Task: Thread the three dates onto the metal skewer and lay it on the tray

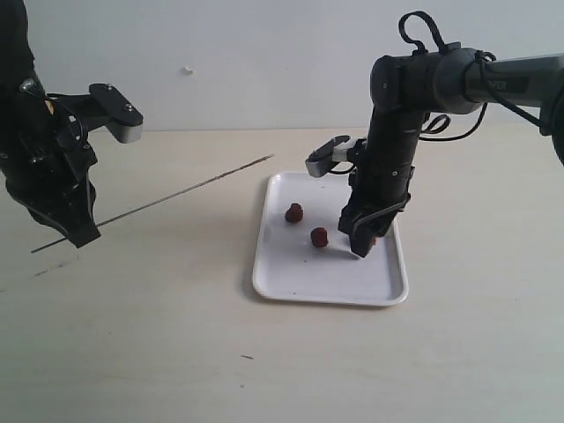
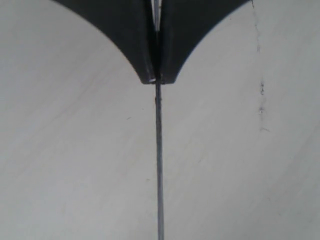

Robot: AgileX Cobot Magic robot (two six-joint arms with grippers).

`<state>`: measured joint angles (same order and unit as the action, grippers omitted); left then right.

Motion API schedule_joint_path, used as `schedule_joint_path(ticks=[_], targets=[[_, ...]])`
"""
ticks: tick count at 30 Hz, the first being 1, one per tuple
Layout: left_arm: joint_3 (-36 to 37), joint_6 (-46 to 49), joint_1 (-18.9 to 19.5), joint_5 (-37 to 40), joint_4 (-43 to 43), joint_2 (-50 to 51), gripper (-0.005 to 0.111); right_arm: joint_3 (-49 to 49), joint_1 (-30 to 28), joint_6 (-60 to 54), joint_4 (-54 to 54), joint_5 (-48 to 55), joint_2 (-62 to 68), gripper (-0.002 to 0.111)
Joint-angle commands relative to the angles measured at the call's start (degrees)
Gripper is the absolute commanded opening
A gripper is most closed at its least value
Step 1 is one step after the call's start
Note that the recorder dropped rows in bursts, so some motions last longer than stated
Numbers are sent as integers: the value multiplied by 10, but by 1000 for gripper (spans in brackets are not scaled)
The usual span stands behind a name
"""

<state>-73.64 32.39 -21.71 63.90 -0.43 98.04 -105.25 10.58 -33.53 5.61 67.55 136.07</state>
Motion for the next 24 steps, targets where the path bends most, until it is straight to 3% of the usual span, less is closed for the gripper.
schedule_joint_path(ticks=[1,24], targets=[[1,-11,1,-12,-8,0,0,2,1,-23,-5,-2,8,57],[1,-14,1,-28,-8,0,0,2,1,7,58,-9,8,40]])
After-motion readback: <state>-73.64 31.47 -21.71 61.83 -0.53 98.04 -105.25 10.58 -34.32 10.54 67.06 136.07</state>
